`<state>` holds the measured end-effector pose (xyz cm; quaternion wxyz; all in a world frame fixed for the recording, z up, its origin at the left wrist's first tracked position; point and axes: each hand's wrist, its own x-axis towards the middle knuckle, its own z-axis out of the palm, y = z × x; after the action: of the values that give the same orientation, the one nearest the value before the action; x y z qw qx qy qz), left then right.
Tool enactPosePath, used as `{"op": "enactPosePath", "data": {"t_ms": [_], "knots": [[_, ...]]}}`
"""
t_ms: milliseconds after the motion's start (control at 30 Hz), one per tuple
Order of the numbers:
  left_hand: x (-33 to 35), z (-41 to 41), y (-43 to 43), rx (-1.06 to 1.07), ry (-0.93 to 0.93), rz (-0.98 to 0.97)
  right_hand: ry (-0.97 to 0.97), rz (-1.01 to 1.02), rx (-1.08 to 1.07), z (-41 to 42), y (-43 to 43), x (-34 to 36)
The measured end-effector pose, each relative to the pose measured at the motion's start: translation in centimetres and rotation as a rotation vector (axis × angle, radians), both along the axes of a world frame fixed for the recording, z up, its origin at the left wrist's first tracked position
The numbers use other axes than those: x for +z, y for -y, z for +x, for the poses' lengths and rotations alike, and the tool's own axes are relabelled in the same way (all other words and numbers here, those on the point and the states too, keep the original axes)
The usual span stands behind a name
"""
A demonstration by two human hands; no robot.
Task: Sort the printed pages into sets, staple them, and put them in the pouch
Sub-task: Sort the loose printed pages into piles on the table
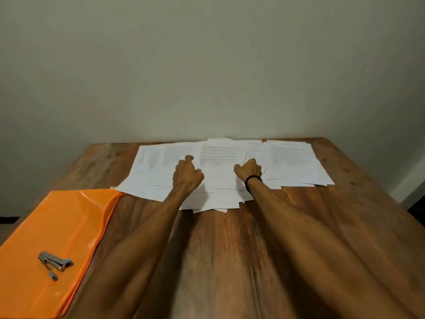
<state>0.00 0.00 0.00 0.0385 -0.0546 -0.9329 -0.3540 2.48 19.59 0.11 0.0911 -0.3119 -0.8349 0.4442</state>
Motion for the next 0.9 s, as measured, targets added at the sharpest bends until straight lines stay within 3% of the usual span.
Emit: {"op": "enactPosePath", "data": {"t_ms": [200, 333, 433, 800, 900], "knots": [[-5.2, -2.9, -1.3, 0.006, 0.066, -0.057, 0.134, 0.112, -0.048, -2.8, 0.2, -2.8], [-9.7, -3.4, -1.0, 0.013, -0.072, -0.207, 0.137, 0.203, -0.032, -4.0, -0.1, -4.4], [-10.6, -3.6, -1.2, 0.040, -0.145, -0.202, 0.073, 0.186, -0.041, -4.5, -0.6, -4.9], [-9.1, -2.9, -0.6, 0.099, 0.005, 0.159, -0.169, 0.075, -0.090, -2.5, -2.3, -3.6], [-8.2, -2.4, -0.5, 0.153, -0.054, 0.199, -0.222, 0.001, -0.058, -1.0, -3.8, -2.4]]}}
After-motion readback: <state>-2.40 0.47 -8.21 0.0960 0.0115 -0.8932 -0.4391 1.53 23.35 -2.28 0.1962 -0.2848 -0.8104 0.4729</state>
